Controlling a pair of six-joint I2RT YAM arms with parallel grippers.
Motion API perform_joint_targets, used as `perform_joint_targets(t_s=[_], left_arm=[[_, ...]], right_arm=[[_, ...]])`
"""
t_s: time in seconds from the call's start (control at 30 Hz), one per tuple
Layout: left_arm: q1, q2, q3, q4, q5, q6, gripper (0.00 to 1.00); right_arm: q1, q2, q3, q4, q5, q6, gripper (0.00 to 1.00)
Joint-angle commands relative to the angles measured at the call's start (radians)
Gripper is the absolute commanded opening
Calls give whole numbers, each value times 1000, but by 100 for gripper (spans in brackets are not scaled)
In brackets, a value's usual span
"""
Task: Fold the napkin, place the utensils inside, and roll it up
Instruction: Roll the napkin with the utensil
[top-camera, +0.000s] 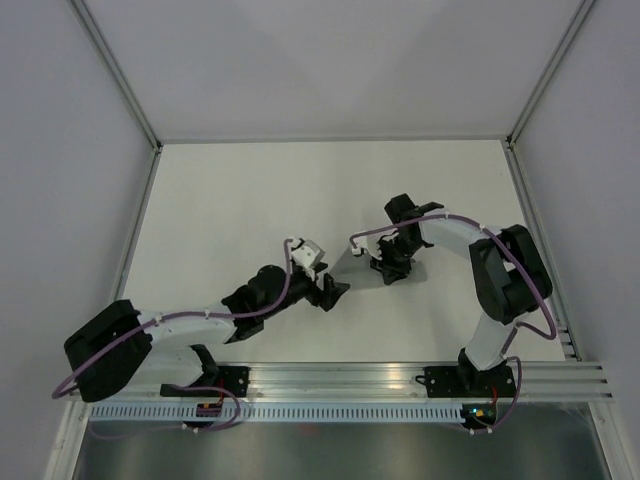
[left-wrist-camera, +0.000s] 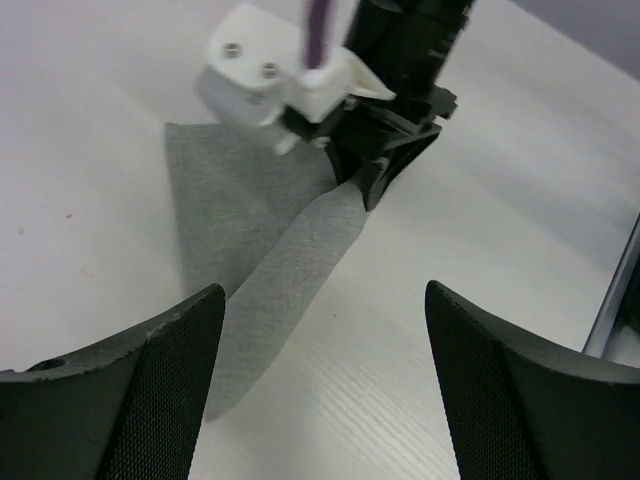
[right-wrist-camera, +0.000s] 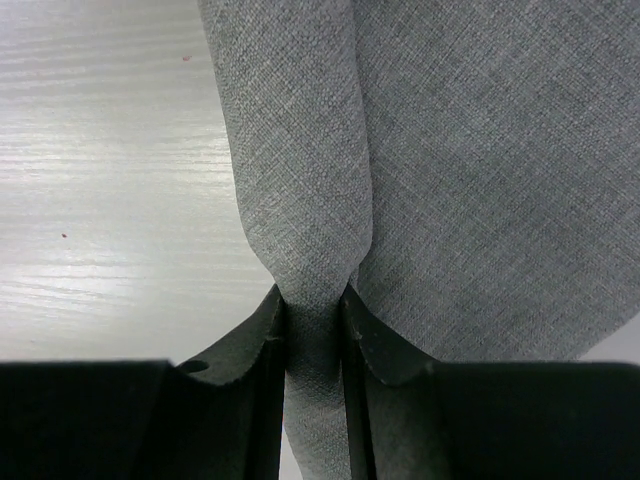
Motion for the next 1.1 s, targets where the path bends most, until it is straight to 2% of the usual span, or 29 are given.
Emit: perform_joint_targets(t_s=[0.0,0.17,0.3,0.47,0.83,1.0,1.07], left_arm=[[-83,143,157,-129,-118,232,85],[-146,336,335,-276,-147,390,86],[-163,461,450,-344,-159,475,81],[-164,562,488,-330,-173,519,77],[-164,656,537,-301,-190,564,76],[-164,689,543,-292,-150,530,67],[-164,691,532,-281,-129,491,59]], right_arm=[[-20,147,72,-159,-7,-58,4],[-29,247,181,-219,-12,-38,4],[-33,298,215,-228,-8,-18,4],[-42,356,275,-271,-15,-16,4],[-49,416,316,-308,-18,-10,4],[-51,425,327,-323,-22,-6,4],[-51,422,327,-322,-27,1,4]])
